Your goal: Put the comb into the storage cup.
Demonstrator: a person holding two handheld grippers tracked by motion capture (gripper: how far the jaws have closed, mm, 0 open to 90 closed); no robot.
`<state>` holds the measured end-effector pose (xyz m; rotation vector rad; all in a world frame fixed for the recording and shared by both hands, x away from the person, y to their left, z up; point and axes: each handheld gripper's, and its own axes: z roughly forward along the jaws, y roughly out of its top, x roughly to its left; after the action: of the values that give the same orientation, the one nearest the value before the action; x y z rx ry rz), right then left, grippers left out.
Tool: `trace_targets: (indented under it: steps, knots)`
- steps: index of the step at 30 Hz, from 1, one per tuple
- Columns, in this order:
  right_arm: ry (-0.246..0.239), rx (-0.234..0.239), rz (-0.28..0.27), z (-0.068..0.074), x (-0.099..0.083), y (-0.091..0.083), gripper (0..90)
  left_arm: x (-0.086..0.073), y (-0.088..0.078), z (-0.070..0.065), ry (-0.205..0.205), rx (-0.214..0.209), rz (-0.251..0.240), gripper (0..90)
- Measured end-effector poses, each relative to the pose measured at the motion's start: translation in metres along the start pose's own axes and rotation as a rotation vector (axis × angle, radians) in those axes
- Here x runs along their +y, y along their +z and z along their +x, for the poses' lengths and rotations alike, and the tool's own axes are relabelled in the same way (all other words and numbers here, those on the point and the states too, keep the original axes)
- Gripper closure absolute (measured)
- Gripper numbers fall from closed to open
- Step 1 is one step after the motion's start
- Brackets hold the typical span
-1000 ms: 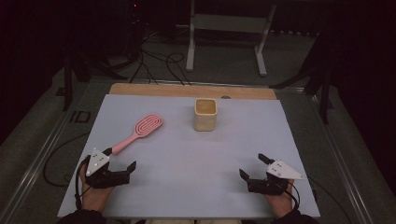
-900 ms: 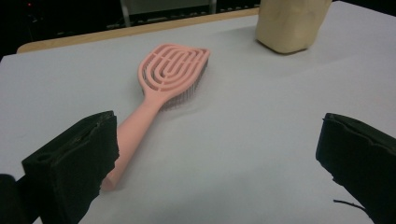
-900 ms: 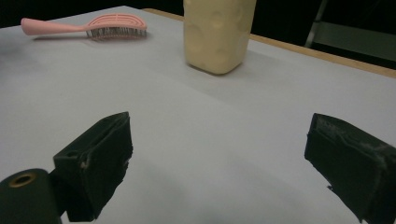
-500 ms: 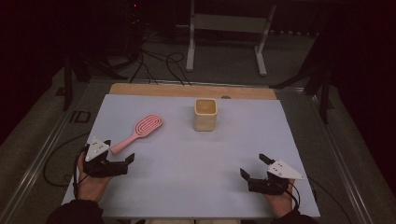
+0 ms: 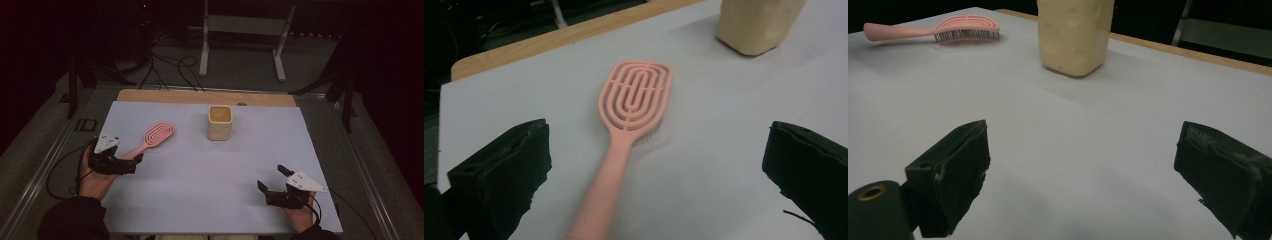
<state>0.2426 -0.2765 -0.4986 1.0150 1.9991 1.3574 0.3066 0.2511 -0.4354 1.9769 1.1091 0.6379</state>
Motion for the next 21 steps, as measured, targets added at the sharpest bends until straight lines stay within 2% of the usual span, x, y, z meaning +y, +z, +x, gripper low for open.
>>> trace_targets:
  steps: [12,20,21]
  knots:
    - [0.005,0.001,0.003,-0.001,0.0,0.0,7.5,0.016,0.018,0.013,0.029,0.01,0.075,0.1]
    - [0.003,0.001,0.005,-0.001,0.0,0.001,7.5,0.022,0.029,0.017,0.055,-0.004,0.133,0.1]
    - [0.003,0.002,0.006,-0.001,0.0,0.001,7.5,0.023,0.033,0.018,0.062,-0.004,0.151,0.0]
